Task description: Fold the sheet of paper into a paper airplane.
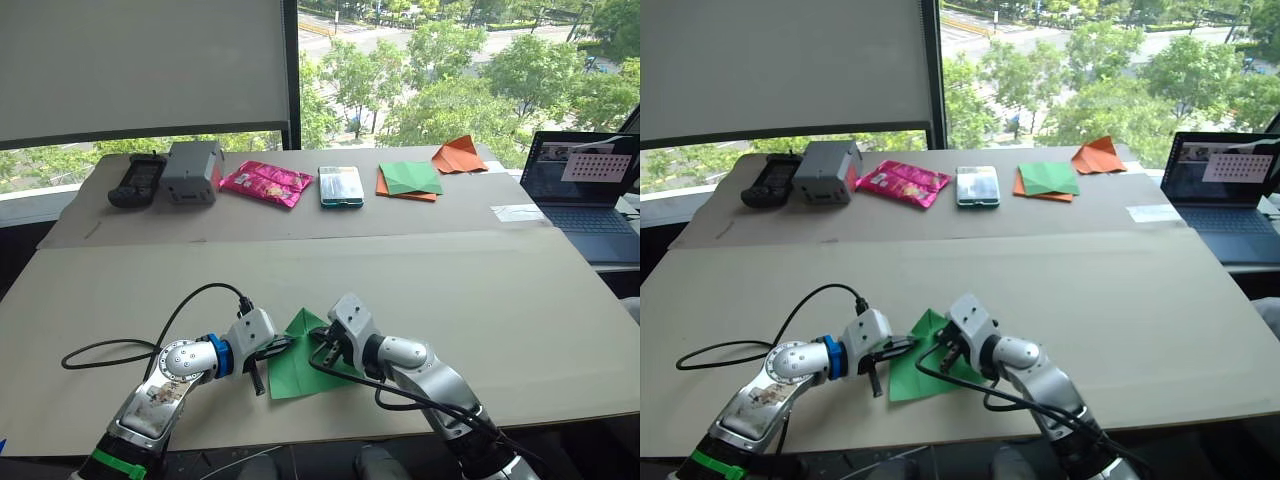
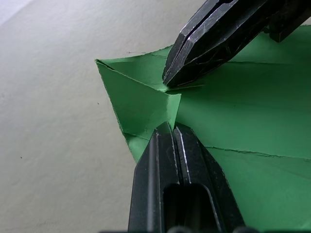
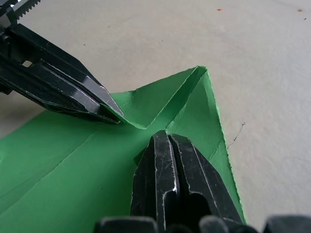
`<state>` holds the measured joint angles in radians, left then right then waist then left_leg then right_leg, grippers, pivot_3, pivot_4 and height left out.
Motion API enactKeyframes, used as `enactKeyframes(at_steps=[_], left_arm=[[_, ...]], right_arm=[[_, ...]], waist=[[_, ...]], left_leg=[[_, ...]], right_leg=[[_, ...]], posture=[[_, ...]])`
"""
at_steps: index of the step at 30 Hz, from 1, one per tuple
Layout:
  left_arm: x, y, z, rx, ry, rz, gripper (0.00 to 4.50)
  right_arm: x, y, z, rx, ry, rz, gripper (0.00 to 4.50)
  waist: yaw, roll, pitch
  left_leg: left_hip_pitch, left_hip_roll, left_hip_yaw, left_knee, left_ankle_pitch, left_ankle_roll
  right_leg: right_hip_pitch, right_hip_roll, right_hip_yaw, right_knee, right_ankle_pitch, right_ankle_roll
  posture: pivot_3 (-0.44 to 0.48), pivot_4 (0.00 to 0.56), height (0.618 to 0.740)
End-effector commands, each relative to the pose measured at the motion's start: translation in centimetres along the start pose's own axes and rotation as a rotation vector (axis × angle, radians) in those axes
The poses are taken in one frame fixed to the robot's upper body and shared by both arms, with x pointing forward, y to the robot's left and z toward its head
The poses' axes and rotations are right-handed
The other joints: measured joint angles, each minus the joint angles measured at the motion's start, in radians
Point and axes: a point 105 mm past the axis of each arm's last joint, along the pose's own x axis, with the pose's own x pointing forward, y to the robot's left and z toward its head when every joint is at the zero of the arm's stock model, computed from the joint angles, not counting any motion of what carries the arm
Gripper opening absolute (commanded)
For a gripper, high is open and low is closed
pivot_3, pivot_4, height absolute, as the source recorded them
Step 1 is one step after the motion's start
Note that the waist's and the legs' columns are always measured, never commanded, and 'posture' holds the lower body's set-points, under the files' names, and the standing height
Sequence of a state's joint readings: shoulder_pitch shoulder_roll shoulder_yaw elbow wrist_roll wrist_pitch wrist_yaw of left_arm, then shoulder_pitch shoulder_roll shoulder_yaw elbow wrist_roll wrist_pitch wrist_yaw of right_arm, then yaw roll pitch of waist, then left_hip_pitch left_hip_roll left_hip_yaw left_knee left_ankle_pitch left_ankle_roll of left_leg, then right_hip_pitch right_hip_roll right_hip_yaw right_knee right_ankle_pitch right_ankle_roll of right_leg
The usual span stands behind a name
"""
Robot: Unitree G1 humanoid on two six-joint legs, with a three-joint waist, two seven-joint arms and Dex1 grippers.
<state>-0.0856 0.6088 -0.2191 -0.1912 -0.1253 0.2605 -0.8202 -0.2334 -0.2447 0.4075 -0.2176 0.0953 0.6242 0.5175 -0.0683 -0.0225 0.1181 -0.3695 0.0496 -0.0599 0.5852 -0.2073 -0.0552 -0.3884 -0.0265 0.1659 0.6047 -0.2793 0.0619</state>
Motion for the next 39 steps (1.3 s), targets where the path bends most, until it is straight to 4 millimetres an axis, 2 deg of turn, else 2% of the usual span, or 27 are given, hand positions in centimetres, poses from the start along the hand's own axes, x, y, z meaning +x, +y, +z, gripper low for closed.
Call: enactKeyframes(at_steps=[1, 3, 6, 11, 15, 17, 25, 30, 36, 39], left_arm=[[0.1, 0.1, -0.1, -0.043, -0.005, 0.000, 0.02], [0.1, 0.5, 0.1, -0.069, -0.019, 0.012, 0.02], [0.1, 0.6, 0.5, -0.098, -0.039, 0.006, 0.74], [0.0, 1.0, 1.1, -0.176, -0.068, -0.009, 2.53], [0.0, 1.0, 1.0, -0.196, -0.060, -0.022, 3.79], [-0.1, 0.8, 0.9, -0.212, -0.057, -0.032, 4.49], [-0.2, 0.3, 0.6, -0.262, -0.062, -0.066, 4.49], [-0.3, 0.1, 0.9, -0.257, -0.077, -0.083, 2.93], [-0.4, 1.0, 1.1, -0.241, -0.082, -0.047, 0.96], [-0.4, 1.2, 1.3, -0.222, -0.084, -0.041, 0.96]], right_arm=[[-0.4, -0.3, -1.1, 0.023, 0.046, -0.019, 0.00], [-0.4, -0.2, -1.1, 0.023, 0.045, -0.019, 0.00], [-0.3, 0.0, -1.1, 0.024, 0.045, -0.019, 0.00], [-0.2, 0.0, -1.0, 0.028, 0.042, -0.024, 0.00], [-0.1, -0.2, 0.6, 0.016, -0.037, -0.027, 0.00], [0.0, 0.1, 2.1, 0.027, -0.103, -0.002, 0.00], [1.2, 0.0, 3.1, -0.008, -0.110, 0.014, 0.00], [1.1, -0.6, 2.9, -0.005, -0.101, -0.005, 0.00], [1.0, -0.7, 2.5, 0.002, -0.093, -0.013, 0.00], [1.0, -0.6, 2.3, 0.006, -0.089, -0.016, 0.00]], waist=[[0.000, 0.000, 0.000], [0.000, 0.000, 0.000], [0.000, 0.000, 0.000], [-0.001, -0.001, 0.001], [-0.002, -0.001, 0.001], [-0.002, -0.001, 0.003], [-0.003, -0.001, 0.005], [-0.003, -0.001, 0.005], [-0.003, -0.001, 0.006], [-0.003, -0.001, 0.006]], left_leg=[[0.000, 0.000, 0.000, 0.000, 0.000, 0.000], [0.000, 0.000, 0.000, -0.001, 0.000, 0.000], [0.000, 0.000, 0.000, -0.001, 0.000, 0.000], [0.000, 0.000, 0.000, -0.001, 0.000, 0.001], [0.000, 0.000, 0.000, -0.001, 0.001, 0.001], [0.000, 0.000, 0.000, -0.001, 0.001, 0.001], [0.000, 0.000, 0.000, -0.003, 0.002, 0.004], [0.000, 0.000, 0.000, -0.003, 0.004, 0.007], [0.000, 0.000, 0.000, -0.004, 0.004, 0.007], [0.000, 0.000, 0.000, -0.004, 0.004, 0.007]], right_leg=[[0.000, 0.000, 0.000, 0.000, 0.000, 0.000], [0.000, 0.000, 0.000, 0.000, 0.000, 0.000], [0.000, 0.000, 0.000, 0.000, 0.000, 0.000], [0.000, 0.000, 0.000, 0.000, 0.000, 0.000], [0.000, 0.000, 0.000, 0.000, 0.000, 0.000], [0.000, 0.000, 0.000, 0.000, 0.000, 0.000], [0.000, 0.000, 0.000, 0.000, 0.000, 0.000], [0.000, 0.000, 0.000, 0.000, 0.000, 0.000], [-0.001, 0.000, 0.000, 0.000, 0.000, 0.000], [0.000, 0.000, 0.000, 0.000, 0.000, 0.000]], posture=[[0.000, 0.150, 0.740], [0.000, 0.150, 0.740], [0.000, 0.150, 0.740], [0.000, 0.150, 0.740], [0.000, 0.150, 0.740], [0.000, 0.150, 0.740], [0.000, 0.150, 0.740], [0.000, 0.150, 0.740], [0.000, 0.150, 0.740], [0.000, 0.150, 0.740]])
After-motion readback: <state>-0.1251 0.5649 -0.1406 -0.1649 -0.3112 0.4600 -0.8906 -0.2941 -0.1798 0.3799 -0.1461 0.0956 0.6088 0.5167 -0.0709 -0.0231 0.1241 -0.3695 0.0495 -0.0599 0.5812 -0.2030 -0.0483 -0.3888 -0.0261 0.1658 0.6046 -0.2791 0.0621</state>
